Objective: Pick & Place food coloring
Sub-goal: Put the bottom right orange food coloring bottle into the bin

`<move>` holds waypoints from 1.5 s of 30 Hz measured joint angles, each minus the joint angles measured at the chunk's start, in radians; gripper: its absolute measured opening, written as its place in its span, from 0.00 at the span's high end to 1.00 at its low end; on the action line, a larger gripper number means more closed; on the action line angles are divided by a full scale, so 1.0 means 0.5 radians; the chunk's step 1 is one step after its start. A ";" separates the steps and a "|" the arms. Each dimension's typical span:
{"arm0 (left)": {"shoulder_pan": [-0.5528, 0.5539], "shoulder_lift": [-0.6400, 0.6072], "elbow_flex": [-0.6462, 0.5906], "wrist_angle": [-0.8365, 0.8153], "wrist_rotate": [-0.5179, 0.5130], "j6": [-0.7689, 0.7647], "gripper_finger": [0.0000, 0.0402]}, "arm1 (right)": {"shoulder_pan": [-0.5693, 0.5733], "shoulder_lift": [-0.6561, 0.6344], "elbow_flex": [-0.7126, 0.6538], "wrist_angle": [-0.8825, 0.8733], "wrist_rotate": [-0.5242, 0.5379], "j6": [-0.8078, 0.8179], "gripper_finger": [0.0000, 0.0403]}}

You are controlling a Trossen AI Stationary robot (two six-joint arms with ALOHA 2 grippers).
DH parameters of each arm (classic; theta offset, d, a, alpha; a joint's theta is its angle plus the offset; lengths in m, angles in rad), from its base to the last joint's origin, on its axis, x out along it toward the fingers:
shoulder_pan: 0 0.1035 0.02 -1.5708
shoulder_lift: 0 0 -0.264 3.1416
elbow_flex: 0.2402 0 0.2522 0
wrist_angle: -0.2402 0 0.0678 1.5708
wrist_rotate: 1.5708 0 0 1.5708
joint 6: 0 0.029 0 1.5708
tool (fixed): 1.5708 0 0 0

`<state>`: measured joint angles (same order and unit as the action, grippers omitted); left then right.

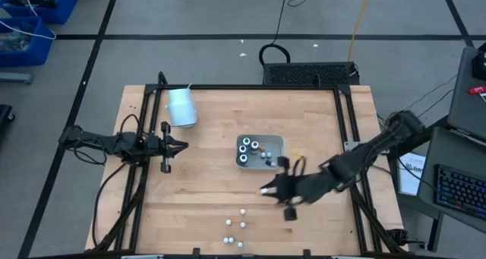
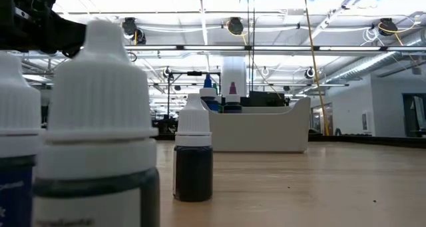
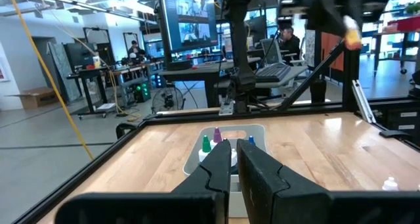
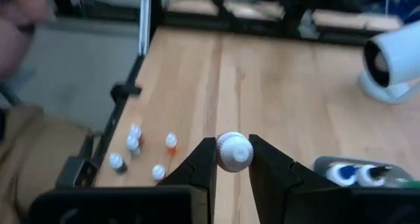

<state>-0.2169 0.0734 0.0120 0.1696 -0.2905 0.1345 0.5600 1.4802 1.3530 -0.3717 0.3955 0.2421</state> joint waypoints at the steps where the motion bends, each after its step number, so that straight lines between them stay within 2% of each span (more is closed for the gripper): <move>1: 0.000 0.000 0.000 -0.001 -0.001 -0.001 0.91 | 0.000 -0.087 -0.105 0.094 -0.001 -0.018 0.87; 5: -0.001 0.001 0.000 -0.002 -0.001 -0.001 0.91 | 0.007 -0.461 -0.520 0.350 0.013 -0.052 0.87; 11: -0.001 0.000 0.000 -0.004 0.000 -0.020 0.91 | 0.004 -1.048 -1.111 0.504 0.317 0.067 0.87; 15: -0.001 0.000 0.000 -0.018 0.000 -0.073 0.91 | 0.004 -1.372 -1.397 0.512 0.331 0.051 0.87; 18: -0.001 0.000 0.000 -0.021 0.000 -0.079 0.91 | 0.004 -1.553 -1.568 0.508 0.424 0.047 0.87; 22: -0.001 0.000 0.000 -0.023 -0.001 -0.116 0.91 | 0.004 -1.766 -1.747 0.581 0.426 0.015 0.87; 27: 0.000 0.000 0.000 -0.022 -0.015 -0.121 0.91 | 0.004 -1.961 -1.954 0.813 0.430 -0.090 0.87; 34: 0.000 0.001 0.000 -0.020 -0.017 -0.097 0.91 | -0.015 -2.130 -2.232 1.060 0.570 -0.188 0.87; 45: -0.001 0.000 0.000 -0.018 -0.175 -0.002 0.91 | -0.125 -2.235 -2.302 1.088 0.573 -0.218 0.86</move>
<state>-0.2173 0.0734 0.0120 0.1604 -0.3779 0.1337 0.4973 0.3626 0.2020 0.1721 0.6821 0.1331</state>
